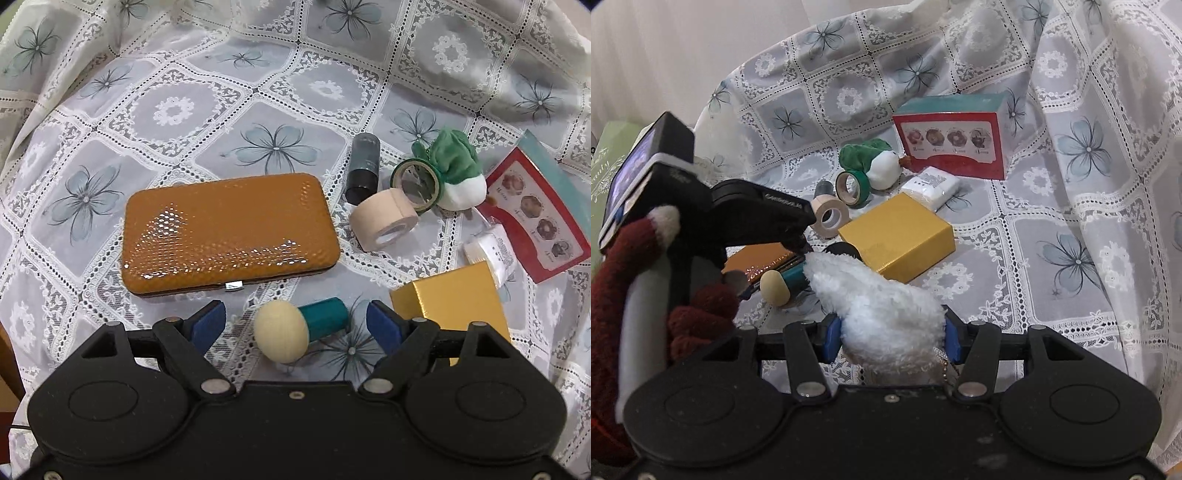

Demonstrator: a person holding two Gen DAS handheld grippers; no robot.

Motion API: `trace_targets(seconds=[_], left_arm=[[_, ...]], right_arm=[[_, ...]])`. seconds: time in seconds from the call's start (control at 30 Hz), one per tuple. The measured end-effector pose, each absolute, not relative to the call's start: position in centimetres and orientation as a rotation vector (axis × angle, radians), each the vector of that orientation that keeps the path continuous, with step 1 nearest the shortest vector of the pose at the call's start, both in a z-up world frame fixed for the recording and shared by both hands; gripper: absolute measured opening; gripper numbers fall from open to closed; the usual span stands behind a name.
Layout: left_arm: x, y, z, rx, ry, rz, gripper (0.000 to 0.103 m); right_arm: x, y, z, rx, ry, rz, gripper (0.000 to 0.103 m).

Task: Organize soft objects
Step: 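Grasp the cream teal-handled sponge with left tool while right tool holds the plush, then carry the sponge in left tool and plush in right tool over the basket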

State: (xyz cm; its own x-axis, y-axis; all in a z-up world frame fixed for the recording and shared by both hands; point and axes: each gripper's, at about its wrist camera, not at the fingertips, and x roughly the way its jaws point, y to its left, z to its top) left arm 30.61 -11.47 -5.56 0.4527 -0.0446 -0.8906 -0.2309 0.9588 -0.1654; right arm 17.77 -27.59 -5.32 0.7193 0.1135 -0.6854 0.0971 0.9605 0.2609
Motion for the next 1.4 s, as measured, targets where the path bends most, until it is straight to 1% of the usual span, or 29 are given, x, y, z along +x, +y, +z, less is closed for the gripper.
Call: trace_targets(seconds=[0.2,0.23,0.27,0.4,0.43,0.47,0.77,1.4], left_arm=[[31.3,-12.3,-6.5,-0.257,1.113,0.140,0.079],[31.3,-12.3,-6.6,-0.257,1.117,0.139,0.076],[31.3,-12.3,-6.7,-0.257,1.120,0.133,0.071],[31.3,-12.2,-6.9,-0.244,1.128,0.111,0.063],[31.2,-12.1,-6.9,-0.242,1.125,0.107,0.059],[31.1,-12.0,-6.9,-0.238,1.119,0.101,0.057],[30.3,-10.9,-6.3,-0.210,1.126,-0.002,0.056],[21.7,-5.7,-2.7,-0.113,1.090,-0.153,0.056]], right_arm=[[17.5,-28.1,-5.5,0.301,0.778,-0.004,0.052],[17.5,-28.2,-5.5,0.304,0.780,-0.008,0.052],[17.5,-28.3,-5.6,0.307,0.783,-0.011,0.052],[17.6,-28.4,-5.8,0.313,0.793,-0.021,0.052],[17.6,-28.4,-5.9,0.313,0.796,-0.023,0.052],[17.6,-28.3,-5.9,0.313,0.797,-0.025,0.052],[17.4,-28.0,-5.8,0.305,0.811,-0.050,0.052],[14.7,-25.0,-3.9,0.274,0.843,-0.079,0.052]])
